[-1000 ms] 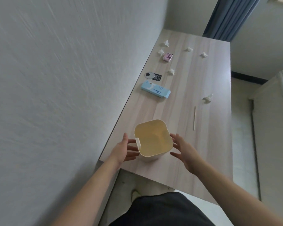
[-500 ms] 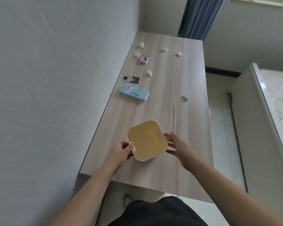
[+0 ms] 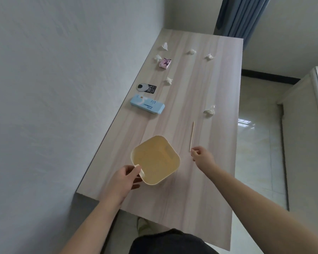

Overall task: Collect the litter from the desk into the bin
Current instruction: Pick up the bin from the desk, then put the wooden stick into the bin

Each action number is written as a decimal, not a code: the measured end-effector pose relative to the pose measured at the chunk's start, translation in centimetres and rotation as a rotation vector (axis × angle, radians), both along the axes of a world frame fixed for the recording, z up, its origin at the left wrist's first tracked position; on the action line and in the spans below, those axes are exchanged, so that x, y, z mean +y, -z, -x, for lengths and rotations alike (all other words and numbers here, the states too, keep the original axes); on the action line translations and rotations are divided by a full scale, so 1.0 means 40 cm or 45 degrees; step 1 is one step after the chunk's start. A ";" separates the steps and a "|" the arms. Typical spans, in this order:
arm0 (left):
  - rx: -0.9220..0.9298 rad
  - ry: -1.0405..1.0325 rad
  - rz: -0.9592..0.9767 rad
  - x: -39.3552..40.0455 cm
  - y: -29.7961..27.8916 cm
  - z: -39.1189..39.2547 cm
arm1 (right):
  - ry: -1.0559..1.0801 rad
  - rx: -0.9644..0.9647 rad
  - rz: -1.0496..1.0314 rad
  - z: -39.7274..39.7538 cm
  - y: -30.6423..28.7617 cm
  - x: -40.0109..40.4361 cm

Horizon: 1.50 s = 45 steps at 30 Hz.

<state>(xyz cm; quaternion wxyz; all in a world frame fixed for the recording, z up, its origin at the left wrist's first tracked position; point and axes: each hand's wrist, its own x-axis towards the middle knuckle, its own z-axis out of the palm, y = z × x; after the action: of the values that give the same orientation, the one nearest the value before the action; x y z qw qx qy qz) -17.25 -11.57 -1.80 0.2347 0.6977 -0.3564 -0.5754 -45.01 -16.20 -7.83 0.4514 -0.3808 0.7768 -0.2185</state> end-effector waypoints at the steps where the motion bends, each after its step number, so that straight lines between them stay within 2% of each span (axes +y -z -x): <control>1: 0.008 -0.018 -0.006 0.000 -0.001 0.003 | -0.023 0.060 -0.001 0.009 0.013 -0.019; 8: -0.014 -0.053 0.014 0.006 -0.026 -0.005 | -0.135 0.358 -0.068 -0.001 0.110 -0.120; 15: -0.103 -0.022 0.033 0.005 -0.026 -0.022 | -0.191 0.692 -0.135 0.000 0.140 -0.116; 20: -0.128 0.006 0.038 0.004 -0.025 -0.005 | -0.346 0.750 -0.174 0.052 0.135 -0.053; 24: -0.104 0.033 0.051 0.010 -0.033 0.026 | -0.247 0.528 -0.176 0.075 0.117 -0.008; 27: -0.105 0.044 0.046 0.013 -0.039 0.053 | -0.038 0.087 -0.072 0.073 0.058 0.028; 29: -0.097 0.042 0.050 0.018 -0.043 0.070 | 0.055 -0.115 0.036 0.072 -0.002 0.052; 33: -0.131 0.051 0.087 0.036 -0.043 0.103 | 0.453 -0.636 0.228 0.106 -0.128 0.064; 35: -0.143 0.049 0.107 0.050 -0.042 0.121 | 0.439 -0.740 0.290 0.131 -0.198 0.063; 38: -0.146 0.040 0.127 0.076 -0.046 0.152 | 0.092 -0.540 0.341 0.167 -0.299 0.079; 42: -0.160 0.017 0.130 0.111 -0.060 0.190 | -0.577 0.134 0.313 0.187 -0.394 0.137; 45: -0.169 0.004 0.147 0.138 -0.066 0.208 | -0.914 0.535 0.332 0.154 -0.389 0.186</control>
<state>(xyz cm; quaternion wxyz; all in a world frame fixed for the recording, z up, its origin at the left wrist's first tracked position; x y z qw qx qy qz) -25.57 -6.07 0.83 0.2493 0.7191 -0.4050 -0.5067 -51.16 -8.78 7.72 0.2790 -0.7168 0.6361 -0.0616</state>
